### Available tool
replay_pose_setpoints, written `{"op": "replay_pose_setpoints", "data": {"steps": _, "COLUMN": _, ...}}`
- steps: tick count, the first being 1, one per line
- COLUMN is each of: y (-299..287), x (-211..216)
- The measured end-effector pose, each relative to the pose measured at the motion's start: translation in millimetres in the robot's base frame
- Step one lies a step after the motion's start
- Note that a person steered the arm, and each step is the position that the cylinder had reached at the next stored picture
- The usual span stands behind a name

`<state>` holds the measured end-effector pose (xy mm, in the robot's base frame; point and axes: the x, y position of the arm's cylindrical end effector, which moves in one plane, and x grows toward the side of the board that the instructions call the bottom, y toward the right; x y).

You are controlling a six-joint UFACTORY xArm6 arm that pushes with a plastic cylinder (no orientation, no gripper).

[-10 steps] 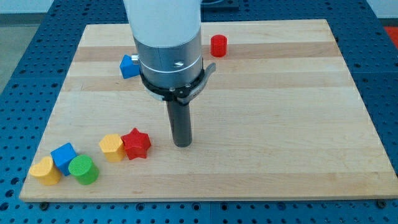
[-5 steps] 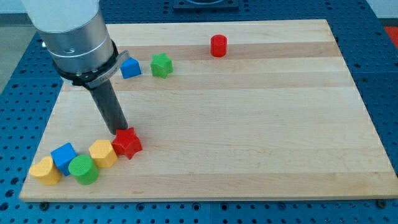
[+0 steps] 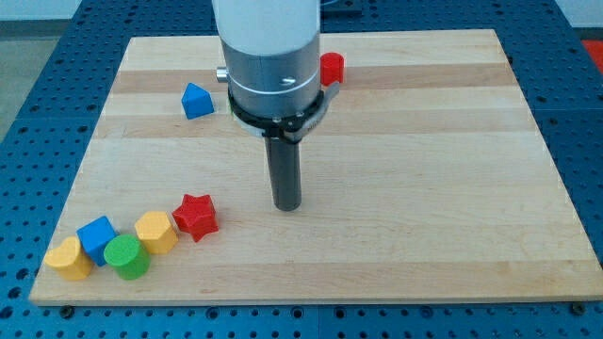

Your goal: Place the red star and the yellow hexagon at the bottom left of the board

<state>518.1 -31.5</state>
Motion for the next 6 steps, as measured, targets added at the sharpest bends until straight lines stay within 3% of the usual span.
{"op": "replay_pose_setpoints", "data": {"steps": 3, "y": -14, "x": 20}}
{"op": "replay_pose_setpoints", "data": {"steps": 6, "y": -66, "x": 20}}
